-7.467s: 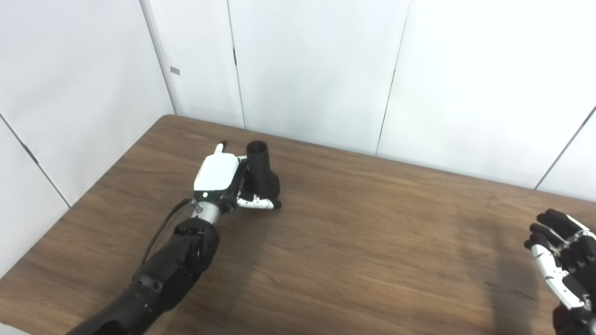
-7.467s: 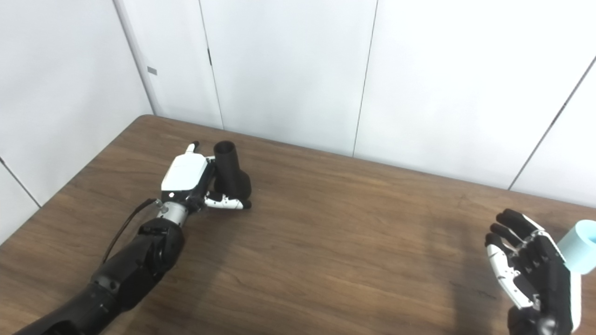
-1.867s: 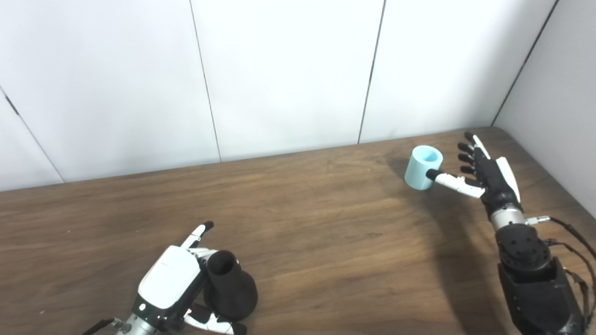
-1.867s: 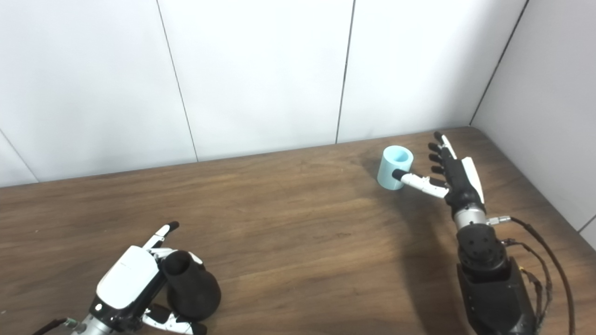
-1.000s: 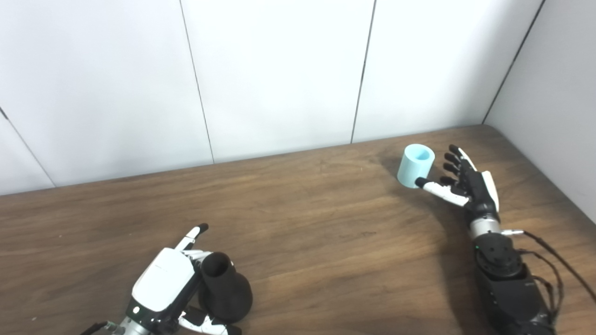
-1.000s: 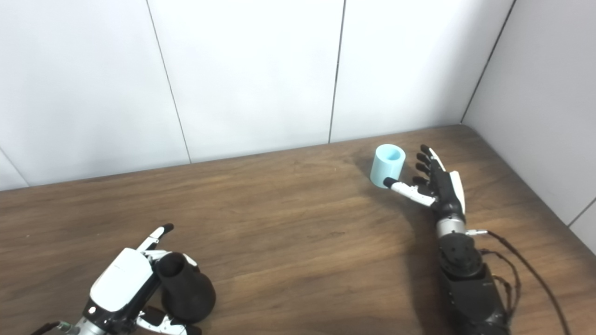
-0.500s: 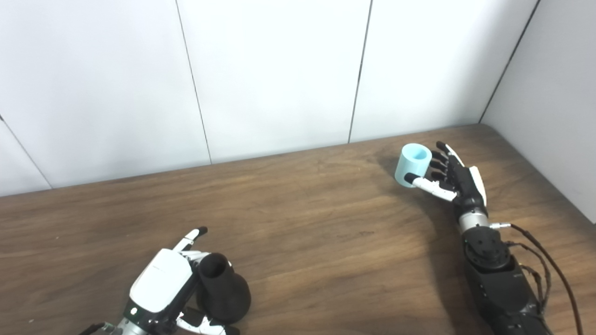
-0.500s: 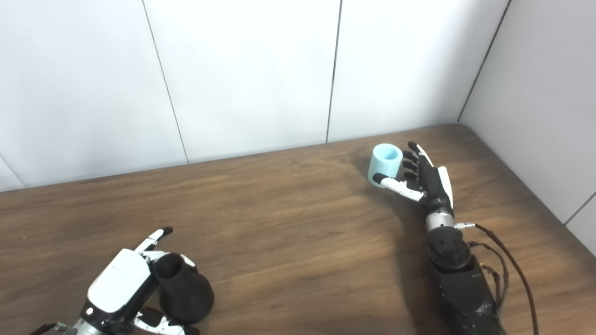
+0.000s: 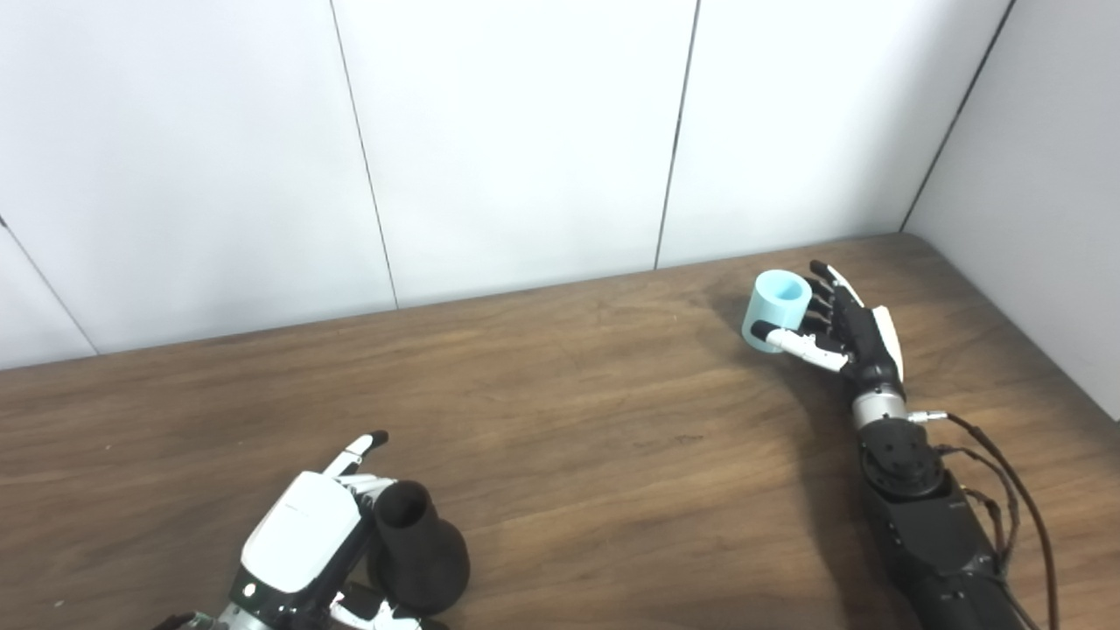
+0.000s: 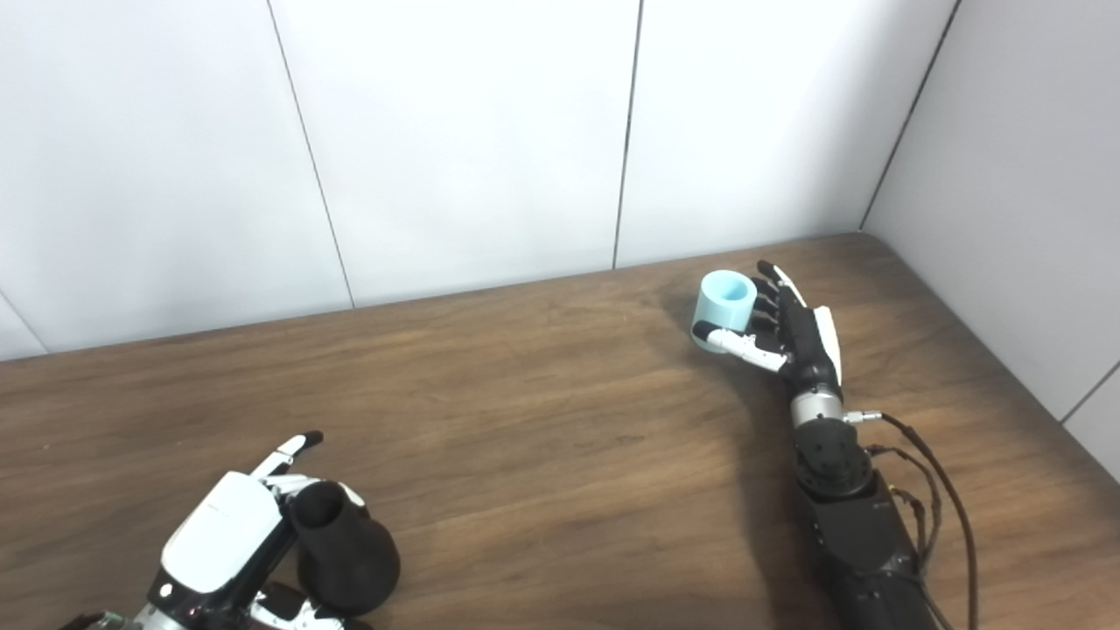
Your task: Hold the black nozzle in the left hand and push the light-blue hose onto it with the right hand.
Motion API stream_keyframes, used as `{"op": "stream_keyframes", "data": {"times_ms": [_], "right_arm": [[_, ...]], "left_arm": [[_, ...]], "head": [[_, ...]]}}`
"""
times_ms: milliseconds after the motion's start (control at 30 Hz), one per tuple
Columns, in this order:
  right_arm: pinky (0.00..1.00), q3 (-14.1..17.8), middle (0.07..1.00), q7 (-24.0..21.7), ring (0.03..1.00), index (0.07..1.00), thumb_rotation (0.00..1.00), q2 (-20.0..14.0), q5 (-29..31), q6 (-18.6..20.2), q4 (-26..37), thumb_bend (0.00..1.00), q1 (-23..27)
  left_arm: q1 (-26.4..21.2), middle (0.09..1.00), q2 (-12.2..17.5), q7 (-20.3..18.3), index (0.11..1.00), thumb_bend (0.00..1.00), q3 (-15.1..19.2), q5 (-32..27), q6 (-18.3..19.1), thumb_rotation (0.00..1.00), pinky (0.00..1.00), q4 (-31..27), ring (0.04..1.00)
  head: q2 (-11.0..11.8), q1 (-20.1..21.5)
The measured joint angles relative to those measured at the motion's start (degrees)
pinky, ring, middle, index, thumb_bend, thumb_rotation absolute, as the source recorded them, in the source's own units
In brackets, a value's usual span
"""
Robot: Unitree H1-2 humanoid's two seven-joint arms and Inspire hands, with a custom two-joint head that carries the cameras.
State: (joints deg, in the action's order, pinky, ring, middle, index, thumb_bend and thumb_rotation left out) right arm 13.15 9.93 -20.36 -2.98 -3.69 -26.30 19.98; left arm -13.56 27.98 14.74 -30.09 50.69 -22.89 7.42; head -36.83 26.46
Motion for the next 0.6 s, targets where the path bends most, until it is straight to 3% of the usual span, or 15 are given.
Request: {"op": "stream_keyframes", "data": {"times_ms": [433,600], "right_arm": [[0.73,-0.23,0.796,0.92,0.787,0.8,0.28,-0.07,-0.28,0.79,-0.03,1.0,0.46],[0.66,0.33,0.728,1.3,0.706,0.758,0.07,0.06,0.61,0.97,-0.21,0.94,0.79]], "left_arm": [[0.05,0.474,0.01,0.0,0.499,0.52,0.01,-0.01,-0.01,0.0,0.93,-0.04,0.532],[0.05,0.476,0.01,0.0,0.497,0.52,0.01,-0.01,-0.01,0.0,0.94,-0.04,0.534]], "head": [[0.0,-0.26],[0.0,-0.26]]}}
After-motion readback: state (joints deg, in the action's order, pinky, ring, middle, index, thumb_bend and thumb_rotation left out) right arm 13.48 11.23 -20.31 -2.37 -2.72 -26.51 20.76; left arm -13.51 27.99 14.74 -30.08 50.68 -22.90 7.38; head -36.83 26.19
